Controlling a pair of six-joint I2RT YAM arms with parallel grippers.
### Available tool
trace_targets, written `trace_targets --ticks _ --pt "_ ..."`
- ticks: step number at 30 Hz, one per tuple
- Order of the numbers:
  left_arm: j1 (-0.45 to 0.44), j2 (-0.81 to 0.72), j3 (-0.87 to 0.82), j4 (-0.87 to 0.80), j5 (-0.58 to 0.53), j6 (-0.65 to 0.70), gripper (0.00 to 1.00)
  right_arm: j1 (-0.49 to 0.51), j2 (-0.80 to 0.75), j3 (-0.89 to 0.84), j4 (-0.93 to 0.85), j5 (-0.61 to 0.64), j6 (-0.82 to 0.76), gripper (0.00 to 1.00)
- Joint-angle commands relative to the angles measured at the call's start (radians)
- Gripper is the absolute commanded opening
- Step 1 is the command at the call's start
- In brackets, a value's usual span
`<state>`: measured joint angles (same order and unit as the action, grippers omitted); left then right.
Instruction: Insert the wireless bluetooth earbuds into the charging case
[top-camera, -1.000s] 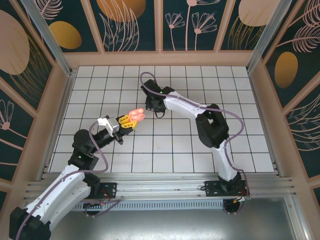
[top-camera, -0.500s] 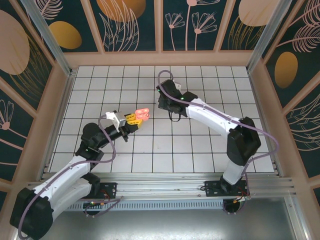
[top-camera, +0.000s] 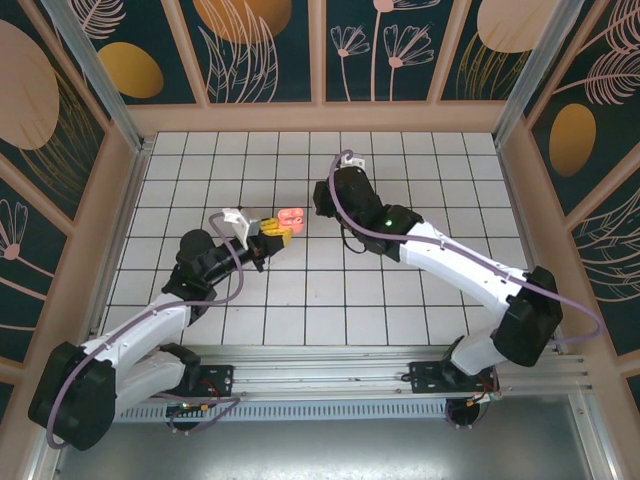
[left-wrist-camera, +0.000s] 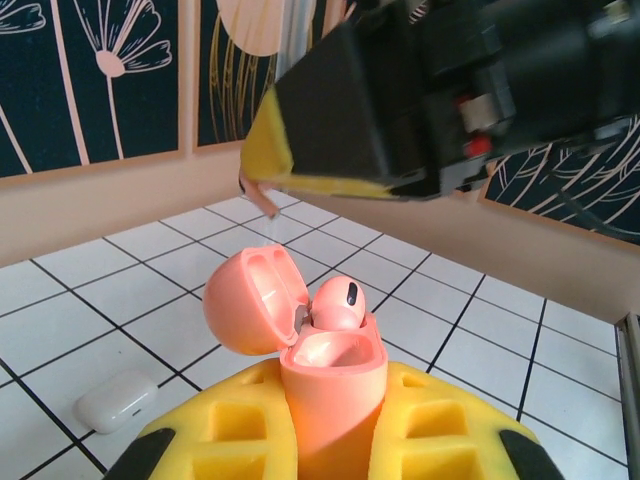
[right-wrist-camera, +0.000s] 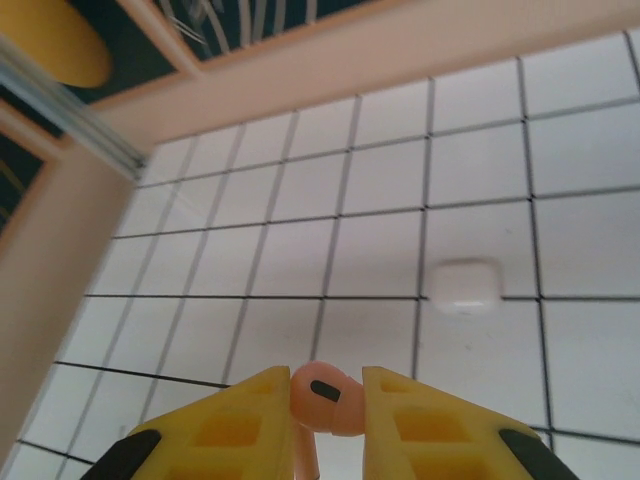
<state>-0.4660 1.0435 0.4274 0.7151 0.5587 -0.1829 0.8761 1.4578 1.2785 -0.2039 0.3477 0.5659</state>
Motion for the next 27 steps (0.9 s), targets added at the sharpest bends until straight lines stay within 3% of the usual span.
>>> trace_targets --ticks 1,11,27 --pt "-0.006 0.023 0.045 0.047 -0.017 -0.042 0.0 0.032 -0.059 -0.032 0.153 0.003 -0.096 0.19" --pt "-0.025 0.062 0.065 0.089 -0.062 -0.083 0.0 0.084 -0.101 -0.097 0.293 -0.077 -0.147 0.2" --pt "-0.062 0.068 0.05 0.183 -0.171 -0.114 0.0 0.136 -0.044 -0.125 0.362 -0.073 -0.08 0.2"
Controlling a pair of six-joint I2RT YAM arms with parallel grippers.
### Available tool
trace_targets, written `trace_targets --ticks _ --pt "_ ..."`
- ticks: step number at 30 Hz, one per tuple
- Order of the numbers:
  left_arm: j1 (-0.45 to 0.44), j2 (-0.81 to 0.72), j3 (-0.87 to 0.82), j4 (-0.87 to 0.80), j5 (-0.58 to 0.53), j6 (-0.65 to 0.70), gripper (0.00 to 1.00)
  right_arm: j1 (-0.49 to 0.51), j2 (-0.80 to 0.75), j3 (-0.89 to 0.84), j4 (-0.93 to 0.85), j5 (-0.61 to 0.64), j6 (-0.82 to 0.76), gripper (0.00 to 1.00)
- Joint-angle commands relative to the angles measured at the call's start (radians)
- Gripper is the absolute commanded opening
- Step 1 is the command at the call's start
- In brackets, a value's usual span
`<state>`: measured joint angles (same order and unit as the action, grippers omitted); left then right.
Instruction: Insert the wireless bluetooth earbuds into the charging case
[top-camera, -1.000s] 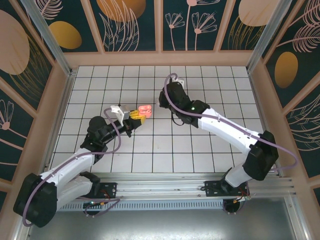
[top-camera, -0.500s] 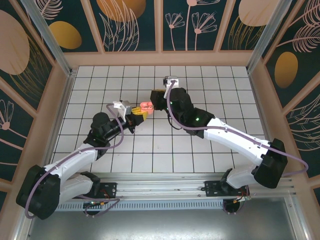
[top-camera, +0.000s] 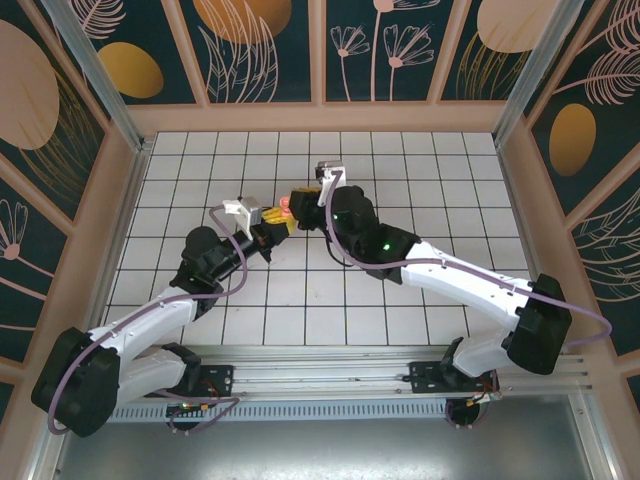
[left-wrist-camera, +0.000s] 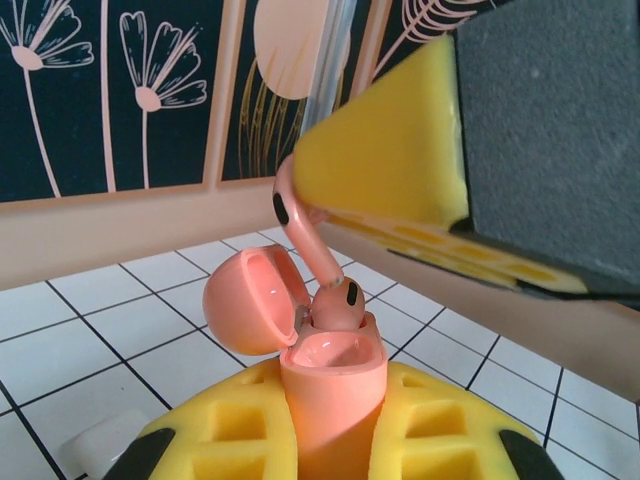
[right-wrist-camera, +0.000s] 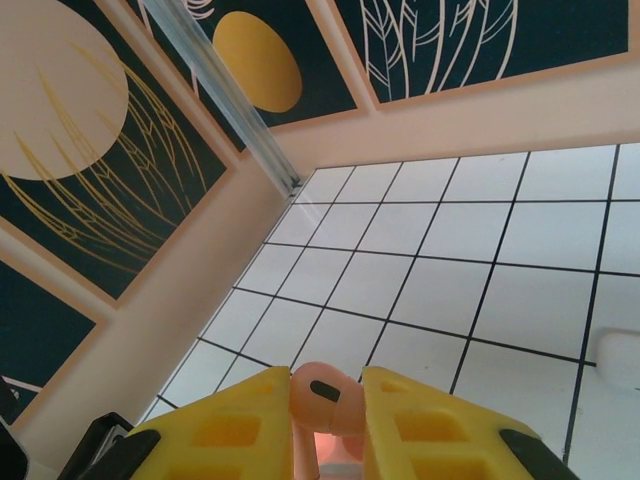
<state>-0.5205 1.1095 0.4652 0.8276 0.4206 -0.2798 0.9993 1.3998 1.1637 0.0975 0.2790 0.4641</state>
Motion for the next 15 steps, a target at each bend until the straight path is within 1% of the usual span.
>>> trace_targets --ticks 1,15 --pt "-0.009 0.001 0.013 0.074 -0.04 -0.021 0.0 0.014 0.018 -0.01 0.061 -0.005 0.024 0.2" --pt "-0.015 -0.017 0.004 0.106 -0.105 -0.041 0.0 0.022 0.031 -0.028 0.08 -0.009 0.073 0.2"
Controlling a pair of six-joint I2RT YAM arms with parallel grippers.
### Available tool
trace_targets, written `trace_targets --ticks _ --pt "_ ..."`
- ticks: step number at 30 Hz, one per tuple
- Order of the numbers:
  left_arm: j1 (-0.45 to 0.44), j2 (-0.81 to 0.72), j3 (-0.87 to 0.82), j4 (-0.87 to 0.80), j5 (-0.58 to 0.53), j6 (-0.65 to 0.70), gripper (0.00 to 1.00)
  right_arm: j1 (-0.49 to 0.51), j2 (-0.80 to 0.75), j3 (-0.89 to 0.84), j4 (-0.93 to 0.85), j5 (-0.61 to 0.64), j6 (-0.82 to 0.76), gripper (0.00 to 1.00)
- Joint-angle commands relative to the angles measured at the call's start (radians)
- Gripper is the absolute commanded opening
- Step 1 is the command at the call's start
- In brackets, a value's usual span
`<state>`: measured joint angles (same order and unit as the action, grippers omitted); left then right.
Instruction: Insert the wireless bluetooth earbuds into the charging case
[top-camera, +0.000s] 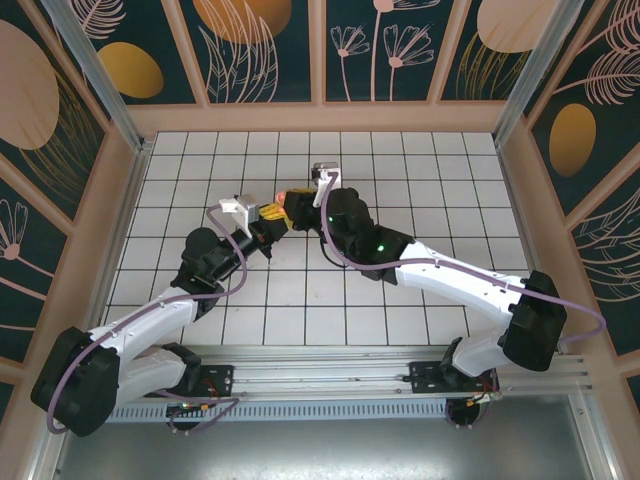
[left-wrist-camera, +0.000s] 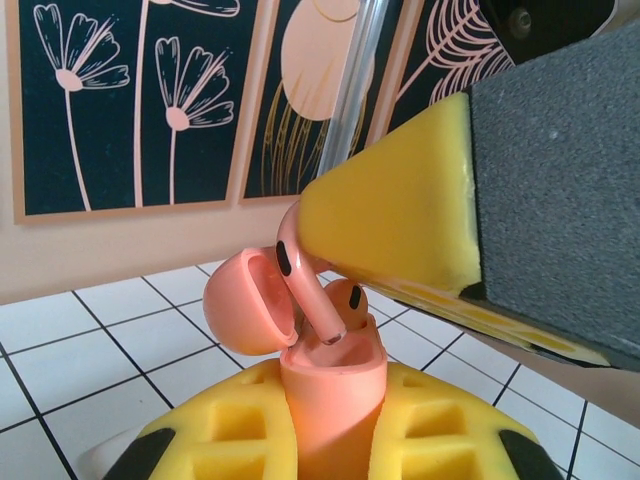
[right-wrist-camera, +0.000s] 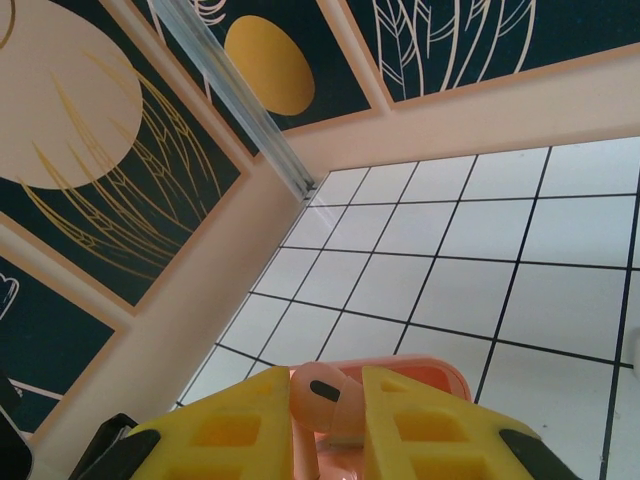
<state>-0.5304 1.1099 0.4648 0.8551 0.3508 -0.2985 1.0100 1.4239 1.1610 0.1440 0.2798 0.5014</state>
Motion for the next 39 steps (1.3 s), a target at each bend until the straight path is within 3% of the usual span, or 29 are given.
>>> trace_targets --ticks 1,23,39 --pt "-0.005 -0.018 0.003 0.081 -0.04 -0.024 0.0 0.014 0.004 -0.03 0.038 -0.011 0.037 0.2" --pt "-0.008 -0.019 0.006 0.113 -0.085 -0.042 0.0 0.038 -0.03 -0.158 0.157 -0.064 0.021 0.21" --pt "-0.007 -0.034 -0.001 0.129 -0.069 -0.037 0.0 0.043 -0.048 -0.187 0.155 -0.08 -0.004 0.35"
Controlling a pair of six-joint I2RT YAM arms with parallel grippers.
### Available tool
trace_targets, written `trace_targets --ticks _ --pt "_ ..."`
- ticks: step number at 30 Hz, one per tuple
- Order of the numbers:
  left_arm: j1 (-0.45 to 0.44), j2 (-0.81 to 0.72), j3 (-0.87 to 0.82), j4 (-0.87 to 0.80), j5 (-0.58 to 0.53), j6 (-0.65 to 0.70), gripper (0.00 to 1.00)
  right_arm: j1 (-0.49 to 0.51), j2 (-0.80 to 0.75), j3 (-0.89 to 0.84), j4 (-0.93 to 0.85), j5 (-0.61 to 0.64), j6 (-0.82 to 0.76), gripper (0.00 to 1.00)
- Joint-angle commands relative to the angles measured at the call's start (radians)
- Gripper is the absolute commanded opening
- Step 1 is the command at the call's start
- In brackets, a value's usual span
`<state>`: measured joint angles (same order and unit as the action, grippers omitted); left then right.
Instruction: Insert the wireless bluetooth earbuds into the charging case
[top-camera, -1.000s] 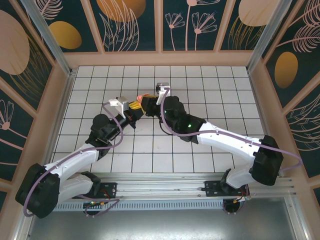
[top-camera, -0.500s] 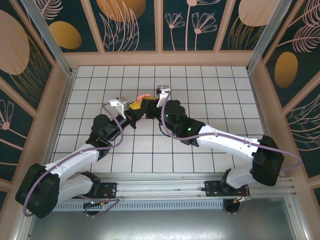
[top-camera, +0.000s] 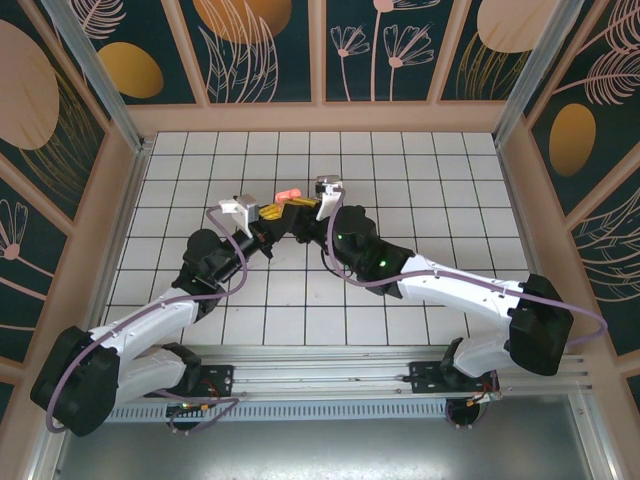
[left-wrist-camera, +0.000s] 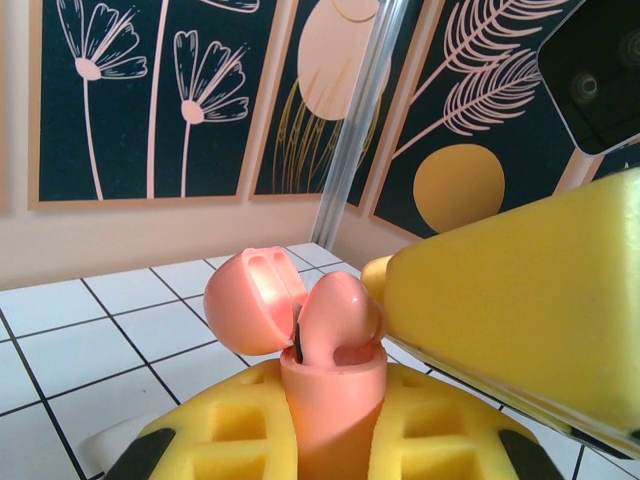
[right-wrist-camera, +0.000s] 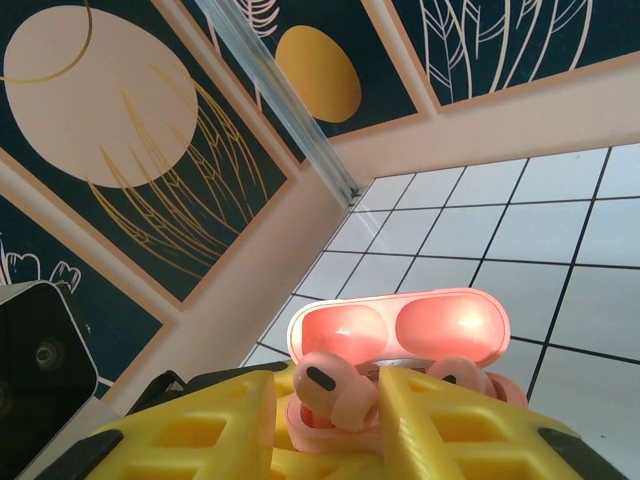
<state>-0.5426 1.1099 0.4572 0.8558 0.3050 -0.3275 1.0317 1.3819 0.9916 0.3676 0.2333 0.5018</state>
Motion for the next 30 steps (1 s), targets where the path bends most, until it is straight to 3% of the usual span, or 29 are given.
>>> trace_targets --ticks 1,15,30 --pt "0.005 -0.036 0.005 0.128 -0.023 -0.007 0.0 0.021 -0.006 -0.01 -0.077 -0.031 -0.005 0.36" --pt "0.004 -0.045 -0.007 0.131 -0.009 -0.01 0.0 0.015 0.005 0.086 -0.208 -0.025 0.018 0.38" --pt "0.004 -0.06 -0.02 0.135 0.002 -0.013 0.0 -0.032 0.046 0.227 -0.388 -0.093 0.156 0.49"
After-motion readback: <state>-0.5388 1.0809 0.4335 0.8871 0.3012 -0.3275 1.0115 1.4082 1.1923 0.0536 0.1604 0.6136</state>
